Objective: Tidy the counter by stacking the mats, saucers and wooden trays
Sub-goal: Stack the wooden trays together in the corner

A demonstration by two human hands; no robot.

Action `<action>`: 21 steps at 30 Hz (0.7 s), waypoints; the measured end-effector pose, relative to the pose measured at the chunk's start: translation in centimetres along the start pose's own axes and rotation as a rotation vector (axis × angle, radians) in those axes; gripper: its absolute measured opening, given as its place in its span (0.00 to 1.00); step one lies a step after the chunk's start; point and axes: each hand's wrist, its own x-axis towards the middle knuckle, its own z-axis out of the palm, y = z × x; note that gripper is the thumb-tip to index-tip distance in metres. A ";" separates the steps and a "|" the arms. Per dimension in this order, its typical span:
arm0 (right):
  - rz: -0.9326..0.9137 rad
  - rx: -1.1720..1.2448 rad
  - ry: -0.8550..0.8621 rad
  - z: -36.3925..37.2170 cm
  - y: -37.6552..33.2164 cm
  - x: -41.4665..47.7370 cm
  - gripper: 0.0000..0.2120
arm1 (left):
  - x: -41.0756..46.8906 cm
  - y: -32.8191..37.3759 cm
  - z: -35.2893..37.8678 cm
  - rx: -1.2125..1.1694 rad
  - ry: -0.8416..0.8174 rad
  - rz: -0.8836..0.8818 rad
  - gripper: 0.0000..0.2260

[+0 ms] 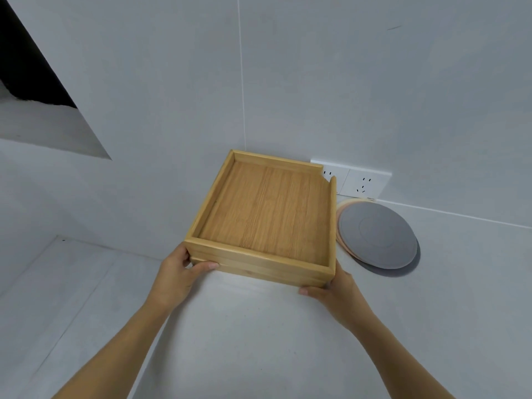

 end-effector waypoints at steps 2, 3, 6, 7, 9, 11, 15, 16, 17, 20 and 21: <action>0.003 0.032 0.003 -0.2 -0.1 0.1 0.32 | -0.1 0.1 0.2 0.006 0.018 0.017 0.15; 0.004 0.033 0.003 -0.4 -0.1 0.1 0.31 | -0.1 0.1 0.3 0.011 0.026 0.029 0.14; 0.002 -0.002 -0.003 -0.8 -0.2 0.2 0.26 | -0.2 0.1 0.2 0.043 0.042 0.045 0.14; 0.003 -0.016 0.000 -0.8 -0.1 0.2 0.25 | -0.2 0.1 0.2 0.058 0.044 0.044 0.14; 0.000 -0.038 0.005 -0.9 -0.1 0.3 0.25 | -0.4 0.1 0.2 0.083 0.051 0.044 0.13; 0.002 -0.050 -0.010 -1.0 -0.1 0.3 0.25 | -0.6 0.2 0.2 0.092 0.056 0.055 0.13; -0.023 -0.103 -0.131 -1.7 0.0 0.5 0.26 | -1.1 0.2 0.5 0.112 0.052 0.093 0.12; -0.035 -0.107 -0.145 -1.9 0.0 0.5 0.26 | -1.1 0.2 0.6 0.120 0.051 0.099 0.12; -0.041 -0.109 -0.145 -1.9 0.1 0.4 0.25 | -1.0 0.1 0.6 0.121 0.056 0.102 0.10; -0.038 -0.093 -0.106 -1.7 0.1 0.3 0.22 | -0.8 -0.2 0.6 0.077 0.089 0.096 0.07; -0.041 -0.089 -0.093 -1.6 0.1 0.3 0.20 | -0.7 -0.2 0.6 0.060 0.096 0.092 0.07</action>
